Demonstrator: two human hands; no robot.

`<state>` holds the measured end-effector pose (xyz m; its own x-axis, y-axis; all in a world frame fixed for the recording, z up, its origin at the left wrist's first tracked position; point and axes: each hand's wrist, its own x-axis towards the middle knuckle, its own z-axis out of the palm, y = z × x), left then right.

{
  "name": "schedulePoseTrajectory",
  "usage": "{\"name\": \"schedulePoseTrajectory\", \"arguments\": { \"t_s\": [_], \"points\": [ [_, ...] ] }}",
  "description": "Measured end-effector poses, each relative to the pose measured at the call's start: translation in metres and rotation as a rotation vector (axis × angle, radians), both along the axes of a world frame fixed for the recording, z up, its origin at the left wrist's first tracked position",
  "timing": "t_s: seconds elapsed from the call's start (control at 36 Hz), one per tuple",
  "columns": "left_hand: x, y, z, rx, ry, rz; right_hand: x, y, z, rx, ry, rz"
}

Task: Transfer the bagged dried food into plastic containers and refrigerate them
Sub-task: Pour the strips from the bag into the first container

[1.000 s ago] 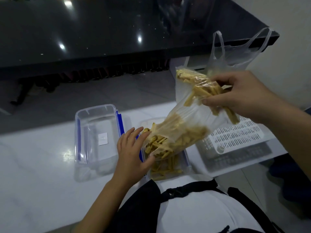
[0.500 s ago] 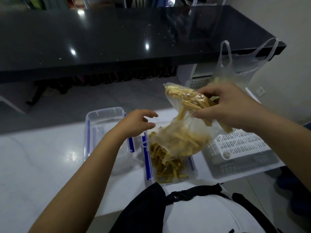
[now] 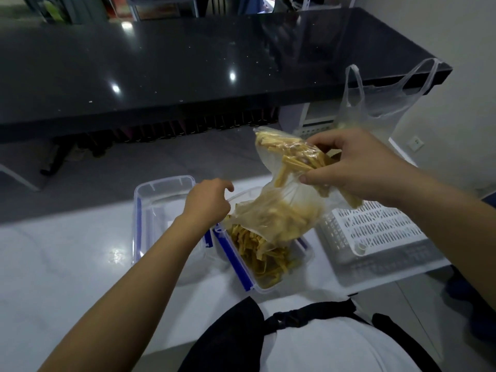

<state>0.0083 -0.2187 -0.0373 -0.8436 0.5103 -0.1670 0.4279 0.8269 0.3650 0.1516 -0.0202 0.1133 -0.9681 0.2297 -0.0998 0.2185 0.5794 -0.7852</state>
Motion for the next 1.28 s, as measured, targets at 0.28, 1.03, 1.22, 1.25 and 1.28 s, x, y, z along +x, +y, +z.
{"name": "schedulePoseTrajectory", "arguments": {
  "t_s": [0.28,1.03,1.22,1.25,1.28],
  "points": [
    [0.047,-0.028,-0.004,-0.062,0.047,0.154,-0.018,0.000,0.000,0.142,-0.007,0.090],
    [0.070,-0.073,0.042,0.458,-0.187,0.264,-0.014,-0.015,-0.013,0.200,0.020,0.286],
    [0.057,-0.055,0.064,0.812,-0.473,0.090,-0.007,-0.016,-0.021,0.160,0.116,0.223],
    [0.057,-0.052,0.065,0.882,-0.514,0.076,-0.006,-0.017,-0.025,0.154,0.107,0.221],
    [0.058,-0.049,0.067,0.944,-0.536,0.077,-0.005,-0.018,-0.030,0.139,0.092,0.224]
  ]
}}
